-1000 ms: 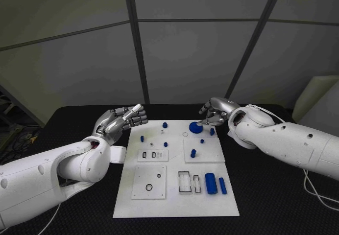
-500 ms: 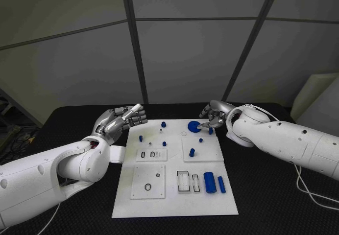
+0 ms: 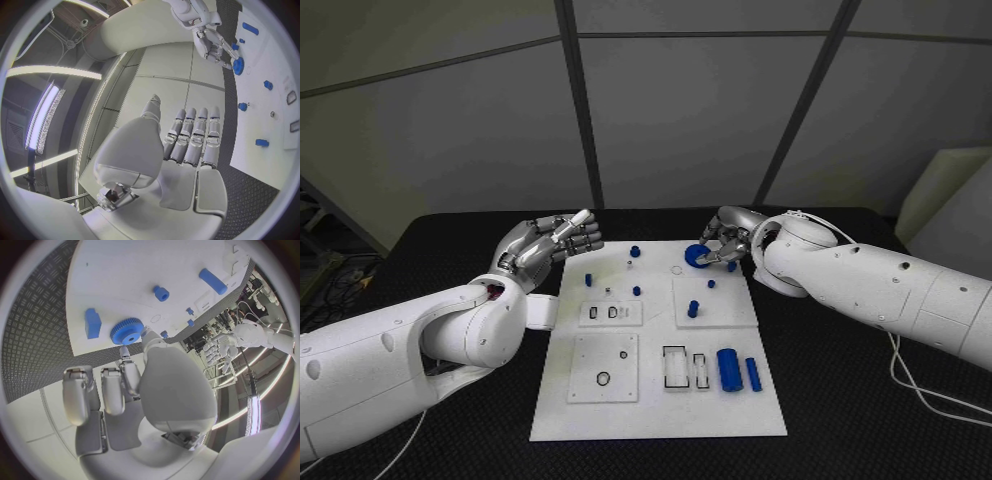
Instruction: Assemble the parts on the task board
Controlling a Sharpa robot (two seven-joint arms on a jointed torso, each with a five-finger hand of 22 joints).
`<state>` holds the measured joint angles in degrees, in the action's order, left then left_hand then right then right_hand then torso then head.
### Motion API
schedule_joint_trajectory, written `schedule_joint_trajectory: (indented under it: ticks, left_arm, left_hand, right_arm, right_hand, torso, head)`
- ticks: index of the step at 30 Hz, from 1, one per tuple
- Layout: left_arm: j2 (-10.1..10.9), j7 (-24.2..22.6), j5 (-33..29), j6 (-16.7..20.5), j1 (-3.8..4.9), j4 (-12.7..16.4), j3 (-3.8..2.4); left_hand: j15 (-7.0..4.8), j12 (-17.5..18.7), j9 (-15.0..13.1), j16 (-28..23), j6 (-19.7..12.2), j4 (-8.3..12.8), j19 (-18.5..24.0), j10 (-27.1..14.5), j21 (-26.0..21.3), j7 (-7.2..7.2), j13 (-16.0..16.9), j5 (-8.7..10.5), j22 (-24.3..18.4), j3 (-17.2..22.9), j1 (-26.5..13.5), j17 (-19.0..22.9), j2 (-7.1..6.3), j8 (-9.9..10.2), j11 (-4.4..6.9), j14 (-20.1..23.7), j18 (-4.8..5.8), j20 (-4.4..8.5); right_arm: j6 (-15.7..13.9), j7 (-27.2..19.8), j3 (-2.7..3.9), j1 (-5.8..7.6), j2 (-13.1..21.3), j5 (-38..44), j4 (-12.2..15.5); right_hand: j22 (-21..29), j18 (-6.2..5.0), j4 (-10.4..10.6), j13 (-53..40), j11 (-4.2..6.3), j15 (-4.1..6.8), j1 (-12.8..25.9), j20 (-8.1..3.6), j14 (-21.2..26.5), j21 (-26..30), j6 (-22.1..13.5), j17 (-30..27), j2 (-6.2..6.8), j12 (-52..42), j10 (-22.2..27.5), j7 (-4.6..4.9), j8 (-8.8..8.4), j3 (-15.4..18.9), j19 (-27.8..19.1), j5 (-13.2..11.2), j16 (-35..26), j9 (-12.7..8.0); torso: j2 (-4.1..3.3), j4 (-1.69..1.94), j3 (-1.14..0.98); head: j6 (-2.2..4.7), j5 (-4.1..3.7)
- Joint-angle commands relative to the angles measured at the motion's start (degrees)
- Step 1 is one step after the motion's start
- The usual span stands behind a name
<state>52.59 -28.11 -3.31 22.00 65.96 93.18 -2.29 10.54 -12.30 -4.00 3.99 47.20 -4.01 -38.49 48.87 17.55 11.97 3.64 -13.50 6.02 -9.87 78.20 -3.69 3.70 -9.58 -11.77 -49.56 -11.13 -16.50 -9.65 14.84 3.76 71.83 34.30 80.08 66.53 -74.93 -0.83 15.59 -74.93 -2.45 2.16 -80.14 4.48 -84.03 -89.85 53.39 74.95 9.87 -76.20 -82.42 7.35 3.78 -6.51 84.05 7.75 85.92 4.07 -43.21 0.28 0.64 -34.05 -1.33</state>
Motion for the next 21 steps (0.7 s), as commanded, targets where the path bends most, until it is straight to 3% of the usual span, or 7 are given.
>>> schedule_joint_trajectory:
  ticks: [1,14,21]
  left_arm:
    - [-0.07,-0.06,0.53,-0.80,0.08,-0.01,-0.06]
    - [-0.24,0.07,0.53,-0.86,0.08,-0.18,-0.06]
    - [-0.28,0.13,0.53,-0.90,0.08,-0.36,-0.06]
  left_hand:
    - [0.24,0.35,0.07,-0.40,0.01,0.20,-0.19,0.01,-0.18,2.23,-0.05,-0.13,-0.05,-0.02,-0.01,0.07,-0.05,0.20,-0.27,0.07,1.18,0.11]
    - [0.24,0.35,0.07,-0.40,0.01,0.20,-0.19,0.01,-0.18,2.23,-0.05,-0.13,-0.05,-0.02,-0.01,0.07,-0.05,0.20,-0.27,0.07,1.18,0.11]
    - [0.24,0.35,0.07,-0.40,0.01,0.20,-0.19,0.01,-0.18,2.23,-0.05,-0.13,-0.05,-0.02,-0.01,0.07,-0.05,0.20,-0.27,0.07,1.18,0.11]
  right_arm:
    - [1.76,0.35,0.01,0.13,-0.23,1.33,-0.19]
    - [1.97,1.38,0.00,0.13,-1.16,3.90,-0.96]
    - [1.86,1.80,-0.01,0.12,-1.55,6.55,-1.02]
  right_hand:
    - [-15.07,0.83,-0.24,-2.57,-0.04,-0.46,-0.37,0.28,-4.04,-0.15,0.50,5.91,-0.34,-1.14,-0.61,-0.05,0.22,-0.28,5.95,0.43,0.30,0.06]
    - [-15.07,0.83,-2.59,-5.09,0.04,-0.41,-1.73,0.23,-4.14,-0.15,1.73,6.62,-2.16,-3.58,-1.57,-0.13,0.24,-1.19,5.95,0.69,0.61,0.11]
    - [-15.07,0.83,-5.30,-6.96,0.36,-0.11,-3.42,0.00,-4.19,-0.15,4.31,6.96,-3.62,-5.44,-2.59,-0.50,0.99,-2.53,5.95,1.05,0.74,0.68]
  torso:
    - [0.02,-0.03,-0.02]
    - [-0.03,-0.01,-0.05]
    - [-0.02,-0.06,-0.06]
  head:
    - [-0.14,0.04]
    - [-0.54,0.15]
    - [-0.72,0.22]
